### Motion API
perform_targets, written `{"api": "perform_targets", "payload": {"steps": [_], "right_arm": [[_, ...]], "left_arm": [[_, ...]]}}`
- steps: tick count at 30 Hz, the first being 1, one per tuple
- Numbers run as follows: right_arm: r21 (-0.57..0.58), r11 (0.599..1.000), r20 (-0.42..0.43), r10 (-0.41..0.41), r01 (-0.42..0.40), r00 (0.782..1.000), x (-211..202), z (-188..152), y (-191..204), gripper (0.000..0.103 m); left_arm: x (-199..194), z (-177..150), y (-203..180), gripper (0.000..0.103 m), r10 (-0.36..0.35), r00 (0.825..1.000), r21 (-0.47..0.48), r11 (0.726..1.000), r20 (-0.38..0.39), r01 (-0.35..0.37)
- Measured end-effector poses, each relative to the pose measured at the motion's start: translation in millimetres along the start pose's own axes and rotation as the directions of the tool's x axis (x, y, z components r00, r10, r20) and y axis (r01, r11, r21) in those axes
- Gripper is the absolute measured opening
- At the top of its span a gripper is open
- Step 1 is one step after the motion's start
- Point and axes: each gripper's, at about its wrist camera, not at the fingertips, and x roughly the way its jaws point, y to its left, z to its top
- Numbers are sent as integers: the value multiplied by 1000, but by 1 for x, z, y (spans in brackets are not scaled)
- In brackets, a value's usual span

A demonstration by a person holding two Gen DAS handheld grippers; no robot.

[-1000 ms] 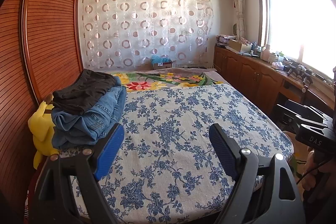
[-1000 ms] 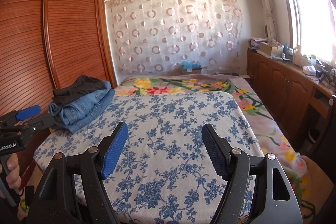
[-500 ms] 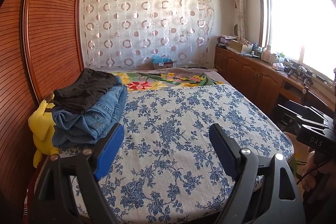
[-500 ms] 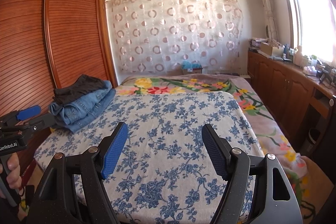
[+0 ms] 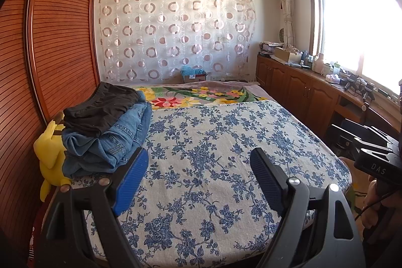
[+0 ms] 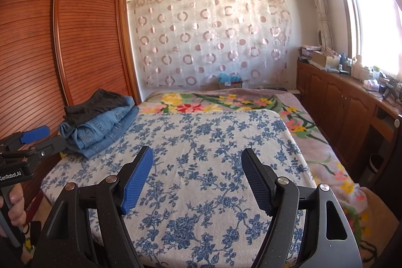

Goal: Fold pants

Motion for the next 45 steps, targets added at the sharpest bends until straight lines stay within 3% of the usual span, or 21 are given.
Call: {"api": "perform_targets", "payload": {"steps": [45], "right_arm": [[1, 1000, -4, 1, -1, 1000, 0, -2, 1, 75]], "left_arm": [[-2, 1, -5, 84, 1, 1000, 3, 1000, 0, -1]]}}
